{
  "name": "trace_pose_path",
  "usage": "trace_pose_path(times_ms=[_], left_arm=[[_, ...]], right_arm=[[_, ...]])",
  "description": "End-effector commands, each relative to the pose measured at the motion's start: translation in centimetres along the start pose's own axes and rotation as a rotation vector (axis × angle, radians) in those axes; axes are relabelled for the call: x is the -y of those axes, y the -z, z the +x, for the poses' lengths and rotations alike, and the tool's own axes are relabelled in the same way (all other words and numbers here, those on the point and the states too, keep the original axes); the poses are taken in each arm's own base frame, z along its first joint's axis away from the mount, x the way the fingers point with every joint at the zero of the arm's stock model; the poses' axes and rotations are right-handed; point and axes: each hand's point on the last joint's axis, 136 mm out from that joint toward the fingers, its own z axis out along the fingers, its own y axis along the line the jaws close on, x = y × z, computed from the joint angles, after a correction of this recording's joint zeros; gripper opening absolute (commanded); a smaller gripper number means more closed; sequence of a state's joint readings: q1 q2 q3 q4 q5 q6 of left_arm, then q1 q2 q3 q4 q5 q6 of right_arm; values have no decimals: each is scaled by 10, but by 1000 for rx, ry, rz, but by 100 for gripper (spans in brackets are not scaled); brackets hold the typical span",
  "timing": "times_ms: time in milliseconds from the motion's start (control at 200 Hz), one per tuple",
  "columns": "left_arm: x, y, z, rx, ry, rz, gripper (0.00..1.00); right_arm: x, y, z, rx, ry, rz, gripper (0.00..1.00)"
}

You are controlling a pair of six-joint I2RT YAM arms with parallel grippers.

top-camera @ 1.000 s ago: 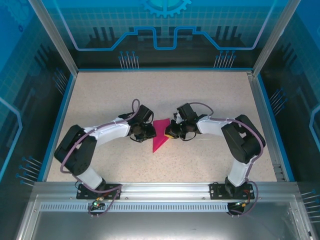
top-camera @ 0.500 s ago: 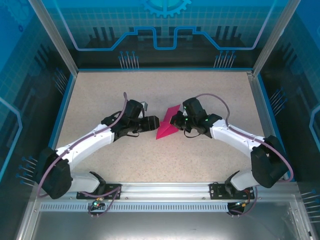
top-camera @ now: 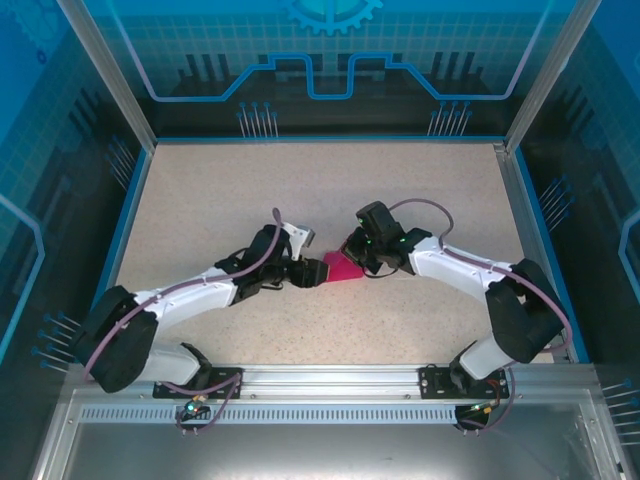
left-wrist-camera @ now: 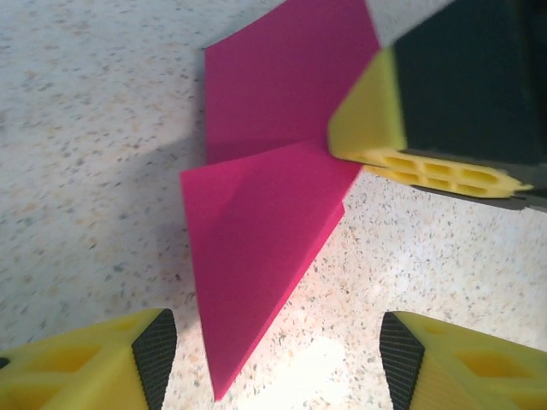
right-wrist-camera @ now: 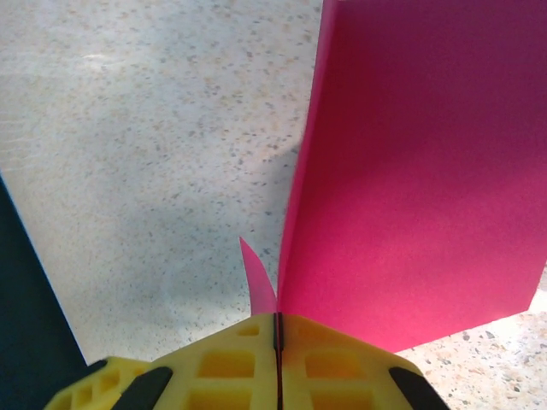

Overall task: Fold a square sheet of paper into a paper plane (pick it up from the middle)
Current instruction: Fourth fold the wing at the center of the table.

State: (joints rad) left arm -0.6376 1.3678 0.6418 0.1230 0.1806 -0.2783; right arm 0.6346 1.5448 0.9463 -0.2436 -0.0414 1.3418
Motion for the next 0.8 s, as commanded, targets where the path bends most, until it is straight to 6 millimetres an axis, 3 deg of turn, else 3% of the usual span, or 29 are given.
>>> trace_pose_path(times_ms=[0, 305, 795], left_arm=[[17, -8, -7, 87, -209, 67, 67], [13, -24, 10, 117, -438, 75, 62], [7, -46, 29, 76, -456, 85, 44]], right_arm=[[13, -11, 8, -32, -64, 43, 7], [18, -24, 13, -99, -108, 42, 6], [21, -26, 12, -143, -148, 38, 6]])
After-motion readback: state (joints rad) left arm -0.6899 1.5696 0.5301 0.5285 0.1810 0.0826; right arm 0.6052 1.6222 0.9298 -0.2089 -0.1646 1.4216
